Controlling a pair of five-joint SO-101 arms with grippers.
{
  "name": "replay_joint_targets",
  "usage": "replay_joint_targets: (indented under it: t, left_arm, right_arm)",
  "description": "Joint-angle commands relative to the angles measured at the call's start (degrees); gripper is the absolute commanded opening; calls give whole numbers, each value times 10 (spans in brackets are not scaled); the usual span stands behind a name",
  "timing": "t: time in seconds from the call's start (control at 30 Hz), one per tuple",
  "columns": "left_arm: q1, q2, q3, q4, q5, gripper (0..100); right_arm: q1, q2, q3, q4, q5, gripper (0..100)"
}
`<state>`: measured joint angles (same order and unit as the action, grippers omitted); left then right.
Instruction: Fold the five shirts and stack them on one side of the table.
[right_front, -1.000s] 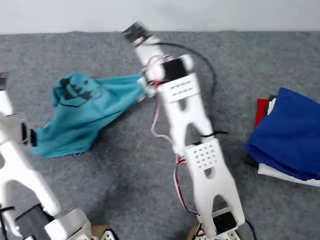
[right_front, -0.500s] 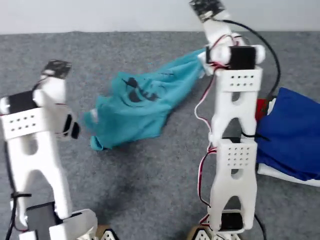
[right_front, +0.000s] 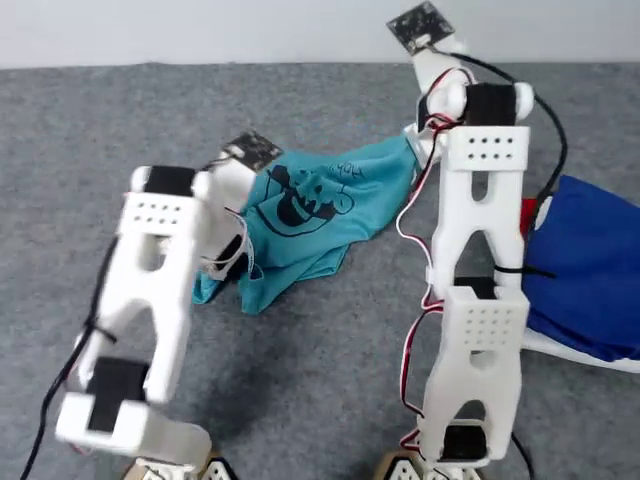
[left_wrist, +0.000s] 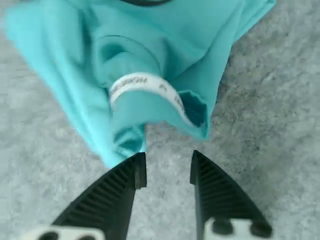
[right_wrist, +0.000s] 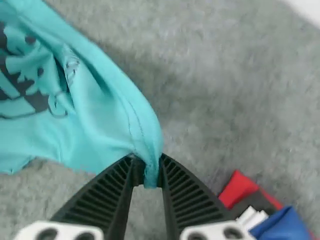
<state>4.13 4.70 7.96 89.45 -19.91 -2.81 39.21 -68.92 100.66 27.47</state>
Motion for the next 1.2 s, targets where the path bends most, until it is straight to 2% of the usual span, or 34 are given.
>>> replay_joint_targets:
  t: [0.0,0.2,0.33,0.47,0.53,0.67,0.9,1.03,1.17]
  left_arm:
    - [15,27,-51,-18,-8,148]
    - [-6,97,-61,-115,-11,151]
    - [-76,164,-116,-165,-18,152]
    - [-152,238,-233,-167,-50,152]
    - [-179,266,-300,-149,-52,152]
    - [-201,307,-453,-57,-52,151]
    - [-174,319,-669,114,-65,151]
    - [-141,293,-659,113,-67,149]
    - [-79,242,-561,113,-67,148]
  right_arm:
    - [22,-65,40,22,6,9]
    - [58,-81,77,22,6,9]
    - [79,-86,76,22,6,9]
    - [94,-98,78,22,6,9]
    - [96,-100,78,22,6,9]
    - [95,-100,78,22,6,9]
    - [87,-97,76,21,2,9]
    - [82,-97,76,21,2,9]
    - [82,-98,78,21,2,9]
